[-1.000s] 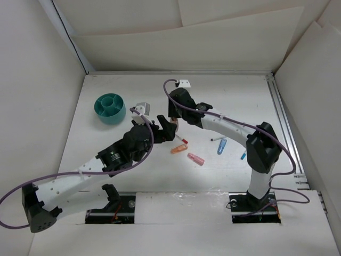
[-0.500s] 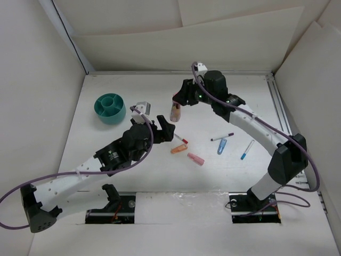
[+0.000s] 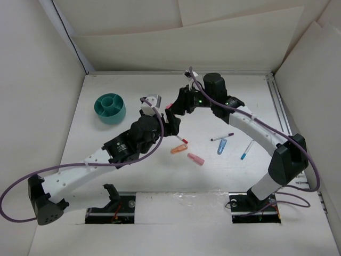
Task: Sort the stationery into containers
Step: Place the stationery in the storage box.
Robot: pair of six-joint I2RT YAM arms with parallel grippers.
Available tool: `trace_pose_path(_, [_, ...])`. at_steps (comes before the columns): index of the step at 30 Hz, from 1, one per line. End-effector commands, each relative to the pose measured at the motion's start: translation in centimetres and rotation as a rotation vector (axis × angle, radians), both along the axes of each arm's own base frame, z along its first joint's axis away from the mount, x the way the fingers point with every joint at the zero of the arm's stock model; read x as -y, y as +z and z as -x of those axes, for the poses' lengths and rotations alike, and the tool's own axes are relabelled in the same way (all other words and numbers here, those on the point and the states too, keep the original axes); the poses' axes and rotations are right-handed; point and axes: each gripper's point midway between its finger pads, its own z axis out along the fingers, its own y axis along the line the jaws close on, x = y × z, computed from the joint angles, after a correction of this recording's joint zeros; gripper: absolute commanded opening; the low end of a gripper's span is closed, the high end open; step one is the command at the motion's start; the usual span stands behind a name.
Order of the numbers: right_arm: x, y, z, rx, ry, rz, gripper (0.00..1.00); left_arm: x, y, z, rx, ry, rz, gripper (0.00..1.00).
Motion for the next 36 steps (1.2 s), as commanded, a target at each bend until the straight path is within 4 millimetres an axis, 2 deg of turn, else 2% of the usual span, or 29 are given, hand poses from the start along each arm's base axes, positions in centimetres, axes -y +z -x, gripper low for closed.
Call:
trace_pose_path(1, [-0.8, 4.3, 1.7, 0.075, 0.114, -0.106, 0.22, -0.3, 2.4, -0.6, 0.052, 0.021, 0.010, 0.66])
trace_pose_path(4, [-1.0, 4.4, 2.1, 0.051, 0.138, -0.117, 0.22, -0.9, 2.3, -1.0, 0.066, 0.061, -0.001, 0.59])
trace_pose_path(5, [-1.0, 4.4, 2.4, 0.049, 0.153, -0.120, 0.22, -1.0, 2.8, -1.1, 0.074, 0.070, 0.007, 0.59])
trace_pose_path(6, [-1.0, 4.5, 2.4, 0.040, 0.151, -0.122, 0.22, -0.9, 2.3, -1.2, 0.063, 0.070, -0.010, 0.59])
trace_pose_path(7, [-1.1, 4.6, 2.6, 0.046, 0.165, -0.130, 0.22, -1.2, 2.6, -1.3, 0.064, 0.083, -0.015, 0.59])
trace_pose_path(9, [-1.1, 4.9, 2.9, 0.042, 0.184, -0.140, 0.22, -1.3, 2.0, -1.6, 0.052, 0.100, -0.045, 0.64])
trace_pose_path(16, [-1.5, 5.4, 4.0, 0.032, 0.230, -0.163, 0.22, -1.2, 1.4, -2.1, 0.056, 0.117, -0.079, 0.63])
trace_pose_path(18, [-1.8, 5.4, 4.5, 0.029, 0.250, -0.164, 0.22, -1.1, 2.0, -2.2, 0.065, 0.118, -0.063, 0.63])
trace_pose_path(24, [-2.3, 5.4, 5.4, 0.027, 0.277, -0.166, 0.21, -1.0, 2.4, -2.3, 0.080, 0.116, -0.053, 0.51])
trace_pose_path(28, [-2.3, 5.0, 5.4, 0.017, 0.277, -0.161, 0.21, -1.0, 2.4, -2.3, 0.085, 0.114, -0.062, 0.48])
trace_pose_path(32, [-2.4, 4.7, 5.5, -0.002, 0.285, -0.161, 0.21, -0.8, 2.1, -2.4, 0.080, 0.113, -0.070, 0.35])
trace_pose_path(35, [-2.4, 4.7, 5.6, -0.004, 0.295, -0.162, 0.21, -1.0, 2.1, -2.5, 0.082, 0.125, -0.072, 0.21])
trace_pose_path(36, [-2.4, 4.7, 5.8, -0.005, 0.304, -0.164, 0.21, -1.0, 2.1, -2.5, 0.082, 0.125, -0.072, 0.14])
